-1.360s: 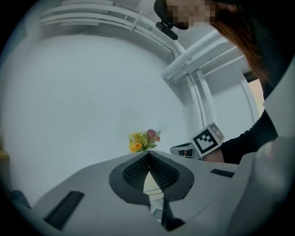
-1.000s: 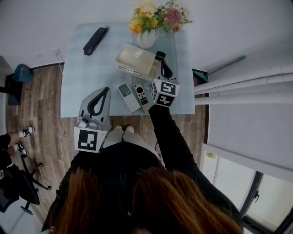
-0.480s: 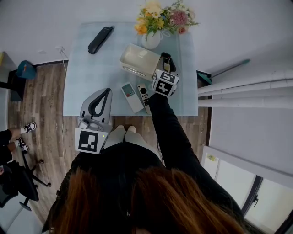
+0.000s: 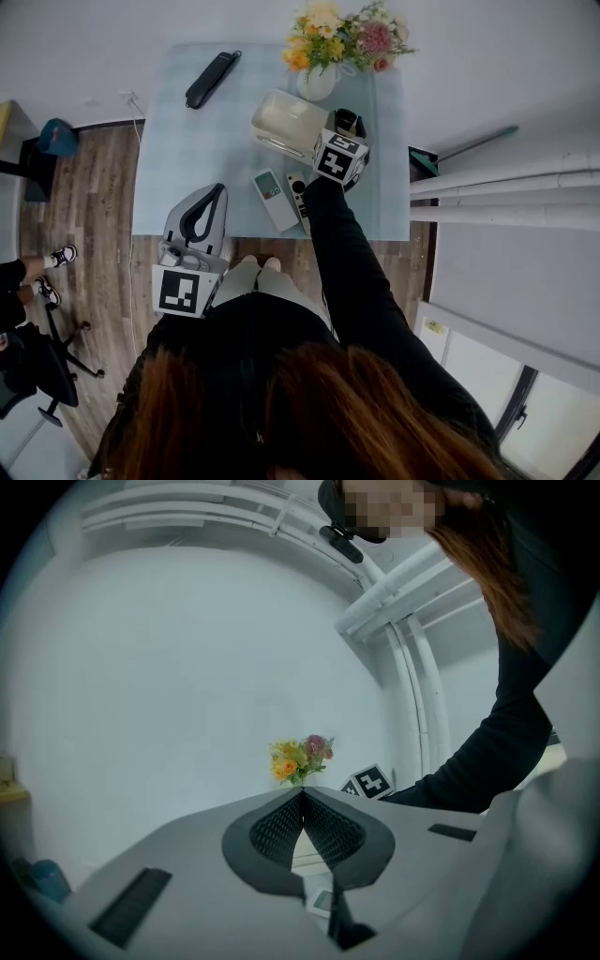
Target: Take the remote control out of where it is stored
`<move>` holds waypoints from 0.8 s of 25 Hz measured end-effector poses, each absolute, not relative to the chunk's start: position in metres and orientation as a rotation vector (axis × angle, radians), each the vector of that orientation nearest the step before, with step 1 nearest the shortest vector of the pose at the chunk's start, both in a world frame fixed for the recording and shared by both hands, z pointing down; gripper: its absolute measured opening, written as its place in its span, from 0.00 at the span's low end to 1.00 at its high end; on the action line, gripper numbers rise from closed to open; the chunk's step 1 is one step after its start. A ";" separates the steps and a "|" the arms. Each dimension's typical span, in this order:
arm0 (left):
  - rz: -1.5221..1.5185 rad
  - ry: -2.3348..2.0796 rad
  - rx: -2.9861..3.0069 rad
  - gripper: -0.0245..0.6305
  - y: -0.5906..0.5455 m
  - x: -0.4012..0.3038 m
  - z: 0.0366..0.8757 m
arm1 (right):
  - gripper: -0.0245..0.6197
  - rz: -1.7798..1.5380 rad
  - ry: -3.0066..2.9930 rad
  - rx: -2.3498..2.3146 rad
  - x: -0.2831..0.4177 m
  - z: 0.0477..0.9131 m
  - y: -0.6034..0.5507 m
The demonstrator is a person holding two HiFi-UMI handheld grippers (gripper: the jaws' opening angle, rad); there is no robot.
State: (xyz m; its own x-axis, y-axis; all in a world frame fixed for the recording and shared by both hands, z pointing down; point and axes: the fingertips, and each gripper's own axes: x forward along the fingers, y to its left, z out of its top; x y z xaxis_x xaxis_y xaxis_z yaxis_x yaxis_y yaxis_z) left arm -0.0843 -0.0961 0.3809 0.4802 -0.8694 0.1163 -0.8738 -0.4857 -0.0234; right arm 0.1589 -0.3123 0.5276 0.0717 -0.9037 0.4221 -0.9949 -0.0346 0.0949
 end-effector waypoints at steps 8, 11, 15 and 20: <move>0.189 -1.588 2.658 0.04 -0.096 -0.089 0.383 | 0.37 0.355 -1.897 1.992 0.160 0.531 -0.314; 0.184 -1.582 2.663 0.04 -0.096 -0.087 0.383 | 0.37 0.345 -1.920 1.996 0.160 0.527 -0.312; 0.178 -1.575 2.670 0.04 -0.098 -0.085 0.382 | 0.37 0.285 -1.984 1.989 0.156 0.509 -0.312; 0.164 -1.563 2.666 0.04 -0.099 -0.083 0.383 | 0.37 0.225 -2.060 1.971 0.154 0.485 -0.310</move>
